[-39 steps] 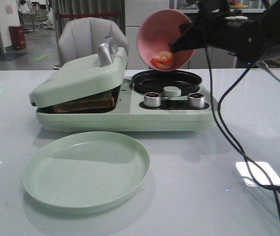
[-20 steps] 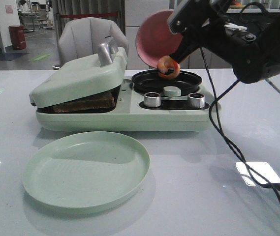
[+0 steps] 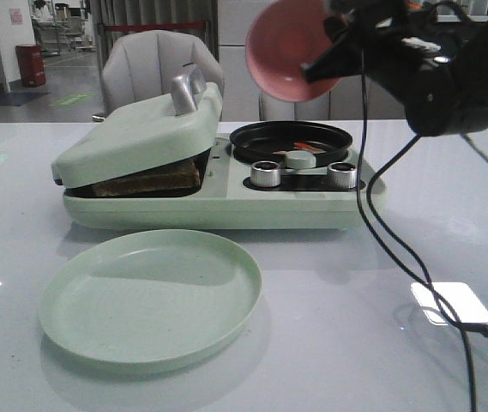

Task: Make breakfast with bread and shrimp
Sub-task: 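Tilt the pink bowl with the right gripper to pour shrimp into pan, then carry the empty pink bowl back and lower it onto the table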

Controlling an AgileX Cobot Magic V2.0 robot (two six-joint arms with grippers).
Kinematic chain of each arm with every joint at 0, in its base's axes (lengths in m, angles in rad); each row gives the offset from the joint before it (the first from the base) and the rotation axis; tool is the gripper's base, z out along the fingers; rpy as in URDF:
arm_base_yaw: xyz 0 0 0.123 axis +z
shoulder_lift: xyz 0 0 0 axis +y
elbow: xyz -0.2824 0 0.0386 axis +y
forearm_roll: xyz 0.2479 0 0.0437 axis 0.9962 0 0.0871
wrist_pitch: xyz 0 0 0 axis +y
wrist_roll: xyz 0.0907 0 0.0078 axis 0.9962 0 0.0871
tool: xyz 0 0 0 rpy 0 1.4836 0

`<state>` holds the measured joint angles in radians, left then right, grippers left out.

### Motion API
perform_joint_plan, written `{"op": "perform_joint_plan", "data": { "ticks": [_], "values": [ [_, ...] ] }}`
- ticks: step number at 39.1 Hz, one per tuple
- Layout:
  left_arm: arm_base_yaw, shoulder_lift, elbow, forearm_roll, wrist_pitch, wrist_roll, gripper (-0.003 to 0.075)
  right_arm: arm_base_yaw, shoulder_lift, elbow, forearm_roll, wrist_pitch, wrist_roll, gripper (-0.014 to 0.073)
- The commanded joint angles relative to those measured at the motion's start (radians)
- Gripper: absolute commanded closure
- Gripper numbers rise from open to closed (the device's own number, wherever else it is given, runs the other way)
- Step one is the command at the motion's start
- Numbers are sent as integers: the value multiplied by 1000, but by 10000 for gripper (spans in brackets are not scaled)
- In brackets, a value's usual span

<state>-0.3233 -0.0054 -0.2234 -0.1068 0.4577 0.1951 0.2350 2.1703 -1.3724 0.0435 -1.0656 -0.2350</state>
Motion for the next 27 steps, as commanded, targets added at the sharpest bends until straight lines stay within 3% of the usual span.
{"op": "perform_joint_plan", "data": {
  "ticks": [1,4,15,27],
  "values": [
    [-5,-9,-27,-13,-74,-11,606,-12,-135,-33,63,67,299,479],
    [-5,-9,-27,-13,-74,-11,606,-12,-183,-34,60,209,375,479],
    [-5,-9,-27,-13,-74,-11,606,-14,-375,-78,59,853,380,479],
    [-5,-9,-27,-13,-74,-11,606,-86,-507,-83,90,1335,380,479]
  ]
}}
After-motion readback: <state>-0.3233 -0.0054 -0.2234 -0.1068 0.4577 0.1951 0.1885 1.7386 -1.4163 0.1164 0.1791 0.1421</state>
